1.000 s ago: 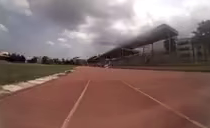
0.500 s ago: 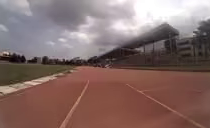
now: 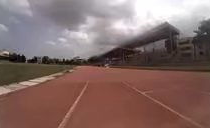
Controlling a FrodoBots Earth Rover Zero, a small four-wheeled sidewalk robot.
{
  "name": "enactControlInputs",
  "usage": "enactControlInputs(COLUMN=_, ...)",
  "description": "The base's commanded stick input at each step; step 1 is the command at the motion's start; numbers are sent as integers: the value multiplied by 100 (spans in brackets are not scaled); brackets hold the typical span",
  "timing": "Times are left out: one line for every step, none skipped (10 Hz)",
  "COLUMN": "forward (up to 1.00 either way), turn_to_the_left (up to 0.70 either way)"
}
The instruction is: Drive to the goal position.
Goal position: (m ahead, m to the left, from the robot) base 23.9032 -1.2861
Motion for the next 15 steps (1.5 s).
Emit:
enactControlInputs(forward=45, turn_to_the_left=0)
enactControlInputs(forward=45, turn_to_the_left=0)
enactControlInputs(forward=45, turn_to_the_left=0)
enactControlInputs(forward=45, turn_to_the_left=0)
enactControlInputs(forward=45, turn_to_the_left=0)
enactControlInputs(forward=45, turn_to_the_left=0)
enactControlInputs(forward=45, turn_to_the_left=0)
enactControlInputs(forward=45, turn_to_the_left=0)
enactControlInputs(forward=45, turn_to_the_left=0)
enactControlInputs(forward=45, turn_to_the_left=0)
enactControlInputs(forward=45, turn_to_the_left=0)
enactControlInputs(forward=45, turn_to_the_left=0)
enactControlInputs(forward=45, turn_to_the_left=0)
enactControlInputs(forward=45, turn_to_the_left=0)
enactControlInputs(forward=45, turn_to_the_left=0)
